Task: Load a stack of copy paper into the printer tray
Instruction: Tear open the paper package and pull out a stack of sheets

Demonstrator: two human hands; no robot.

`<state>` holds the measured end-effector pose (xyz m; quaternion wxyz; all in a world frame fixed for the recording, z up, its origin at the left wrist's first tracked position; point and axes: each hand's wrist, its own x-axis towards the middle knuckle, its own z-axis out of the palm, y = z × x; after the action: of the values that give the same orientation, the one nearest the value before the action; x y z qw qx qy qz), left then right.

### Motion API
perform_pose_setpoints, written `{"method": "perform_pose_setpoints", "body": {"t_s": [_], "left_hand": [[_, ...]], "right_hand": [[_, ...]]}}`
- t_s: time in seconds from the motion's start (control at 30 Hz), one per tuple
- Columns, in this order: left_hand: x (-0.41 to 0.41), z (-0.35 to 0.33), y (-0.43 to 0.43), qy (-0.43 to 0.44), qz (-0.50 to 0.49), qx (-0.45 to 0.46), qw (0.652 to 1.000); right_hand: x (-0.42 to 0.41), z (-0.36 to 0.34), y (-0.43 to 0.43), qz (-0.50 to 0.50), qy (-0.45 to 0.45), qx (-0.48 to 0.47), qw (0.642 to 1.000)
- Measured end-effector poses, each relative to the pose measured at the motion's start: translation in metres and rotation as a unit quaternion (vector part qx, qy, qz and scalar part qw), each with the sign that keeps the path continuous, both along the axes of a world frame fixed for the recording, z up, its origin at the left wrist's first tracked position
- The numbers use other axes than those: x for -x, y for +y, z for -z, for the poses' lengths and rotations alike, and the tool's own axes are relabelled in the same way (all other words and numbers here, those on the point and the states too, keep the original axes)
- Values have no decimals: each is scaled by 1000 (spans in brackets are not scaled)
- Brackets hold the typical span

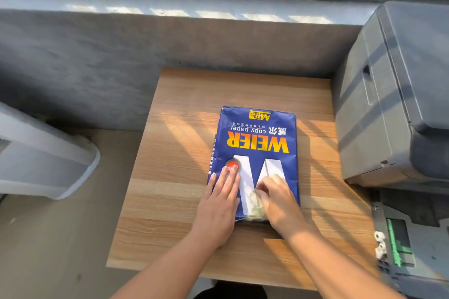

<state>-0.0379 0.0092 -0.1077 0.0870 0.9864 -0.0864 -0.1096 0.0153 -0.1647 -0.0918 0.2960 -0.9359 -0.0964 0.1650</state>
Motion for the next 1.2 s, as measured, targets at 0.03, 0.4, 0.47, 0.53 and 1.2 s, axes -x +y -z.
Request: {"method": "perform_pose_setpoints", "body": {"t_s": [0.03,0.4,0.47,0.53,1.2], "left_hand": [[-1,-2,0,9,0,-3,1000],[-3,0,3,39,15,-36,998],[-4,-1,3,37,12,-34,999],[-4,-2,2,35,10,-30,999],[-6,-16,4,49,14,3,999]], "right_hand": [[0,-2,-1,-8,-3,0,1000],[128,-15,-35,-203,-87,109,969],[150,-2,-36,-199,-25,88,976],[160,4,-28,-184,10,62,981],[117,-28,-7,505,125,-227,823]]}}
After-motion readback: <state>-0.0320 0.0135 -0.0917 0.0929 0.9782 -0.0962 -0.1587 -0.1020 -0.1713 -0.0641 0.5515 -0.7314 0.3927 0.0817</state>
